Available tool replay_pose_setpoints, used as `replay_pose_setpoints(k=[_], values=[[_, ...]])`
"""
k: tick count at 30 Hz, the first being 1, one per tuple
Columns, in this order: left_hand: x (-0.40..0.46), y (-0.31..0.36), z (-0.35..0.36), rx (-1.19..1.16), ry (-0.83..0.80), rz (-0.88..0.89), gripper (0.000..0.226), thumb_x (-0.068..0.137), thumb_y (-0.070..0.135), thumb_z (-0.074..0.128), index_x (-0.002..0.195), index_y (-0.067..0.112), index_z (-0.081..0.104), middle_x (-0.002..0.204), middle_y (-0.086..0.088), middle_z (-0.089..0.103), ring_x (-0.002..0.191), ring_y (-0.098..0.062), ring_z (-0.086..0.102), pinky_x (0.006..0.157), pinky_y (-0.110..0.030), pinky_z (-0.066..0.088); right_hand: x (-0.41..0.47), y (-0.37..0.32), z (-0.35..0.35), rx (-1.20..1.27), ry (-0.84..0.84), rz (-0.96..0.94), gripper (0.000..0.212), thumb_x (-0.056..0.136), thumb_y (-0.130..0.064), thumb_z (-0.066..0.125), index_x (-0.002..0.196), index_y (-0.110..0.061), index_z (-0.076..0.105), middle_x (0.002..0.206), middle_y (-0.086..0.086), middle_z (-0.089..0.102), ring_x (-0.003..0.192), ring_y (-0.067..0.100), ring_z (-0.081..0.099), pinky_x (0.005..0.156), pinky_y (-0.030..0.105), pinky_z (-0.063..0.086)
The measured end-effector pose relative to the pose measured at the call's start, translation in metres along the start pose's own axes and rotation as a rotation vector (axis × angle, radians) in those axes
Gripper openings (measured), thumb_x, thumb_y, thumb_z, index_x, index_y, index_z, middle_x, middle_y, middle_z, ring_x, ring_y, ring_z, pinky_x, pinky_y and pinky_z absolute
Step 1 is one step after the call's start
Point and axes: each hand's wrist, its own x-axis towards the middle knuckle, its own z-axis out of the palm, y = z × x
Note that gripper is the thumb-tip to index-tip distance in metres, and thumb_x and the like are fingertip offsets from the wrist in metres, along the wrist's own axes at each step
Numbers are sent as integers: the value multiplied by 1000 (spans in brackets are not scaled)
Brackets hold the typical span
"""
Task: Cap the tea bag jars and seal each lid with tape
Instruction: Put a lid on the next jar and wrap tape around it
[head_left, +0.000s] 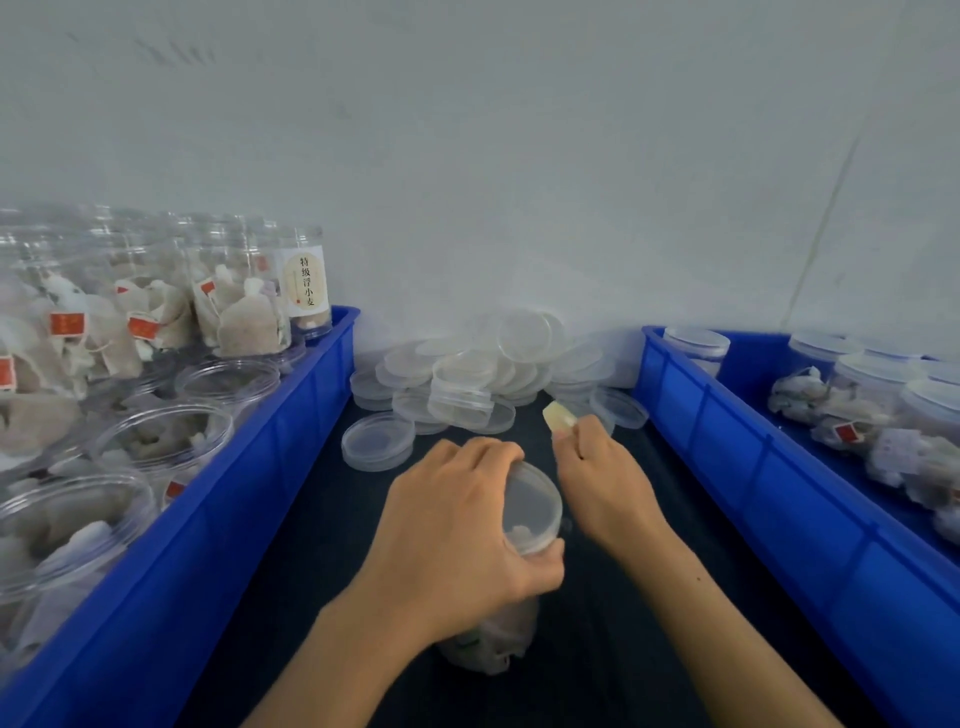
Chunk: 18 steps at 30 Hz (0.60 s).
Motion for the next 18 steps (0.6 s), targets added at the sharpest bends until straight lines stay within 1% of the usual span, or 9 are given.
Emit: replay_pose_setpoints(k=[2, 3, 5, 8, 10, 12, 14, 16, 18], values=[[1, 1, 0, 4, 14, 3, 73, 72, 68, 56, 135, 34, 42, 129, 22, 49, 110, -1, 45, 88, -16, 34, -8, 5, 1, 140, 10, 6, 30, 99, -40, 35, 79, -19, 40, 70, -4, 48, 63, 13, 45, 59, 32, 33], [1, 1, 0, 10, 19, 3, 73, 72, 68, 56, 135, 33, 42, 129, 22, 49, 110, -1, 44, 88, -16, 34, -12, 7, 2, 149, 23, -3, 34, 99, -45, 35, 76, -20, 40, 68, -4, 48, 62, 12, 44, 58, 32, 33], [1, 0, 0, 13, 18, -6, 73, 72, 67, 57, 134, 33, 43, 129, 22, 50, 110, -2, 45, 87, -16, 34, -16, 12, 1, 120, 95, -31, 40, 97, -50, 36, 72, -19, 41, 62, -5, 46, 57, 11, 42, 55, 30, 33], [1, 0, 0, 11, 5, -18, 73, 72, 65, 60, 135, 31, 44, 129, 21, 51, 112, -3, 46, 89, -17, 33, -19, 16, -2, 79, 230, -82, 44, 94, -49, 42, 68, -14, 45, 53, -6, 43, 50, 10, 39, 52, 29, 32], [1, 0, 0, 12, -2, -19, 73, 72, 66, 59, 135, 31, 43, 129, 21, 50, 114, -3, 45, 90, -17, 32, -22, 18, 0, 72, 252, -113, 49, 93, -54, 40, 66, -13, 46, 51, -6, 43, 49, 9, 39, 51, 28, 31], [1, 1, 0, 21, -3, -21, 73, 72, 66, 58, 135, 32, 43, 129, 21, 50, 113, -2, 45, 85, -15, 29, -24, 19, 3, 50, 227, -113, 58, 91, -64, 29, 64, -15, 43, 51, -6, 43, 49, 8, 39, 52, 27, 30], [1, 1, 0, 32, -13, -26, 73, 72, 67, 57, 134, 33, 42, 128, 22, 50, 111, -2, 44, 83, -15, 28, -23, 22, 6, 63, 151, -82, 63, 86, -72, 19, 66, -16, 41, 57, -6, 45, 54, 9, 42, 55, 28, 31], [1, 0, -1, 30, -23, -31, 72, 72, 68, 57, 134, 33, 42, 127, 22, 50, 110, -1, 44, 83, -15, 30, -20, 29, 10, 127, 28, -44, 53, 90, -66, 26, 77, -18, 42, 67, -4, 49, 61, 10, 45, 58, 29, 34], [0, -3, -2, 23, -21, -39, 72, 72, 67, 58, 134, 34, 43, 127, 23, 50, 111, -1, 44, 85, -14, 31, -20, 38, 12, 113, -29, -45, 35, 97, -51, 36, 83, -19, 40, 74, -1, 50, 65, 11, 46, 58, 31, 37]])
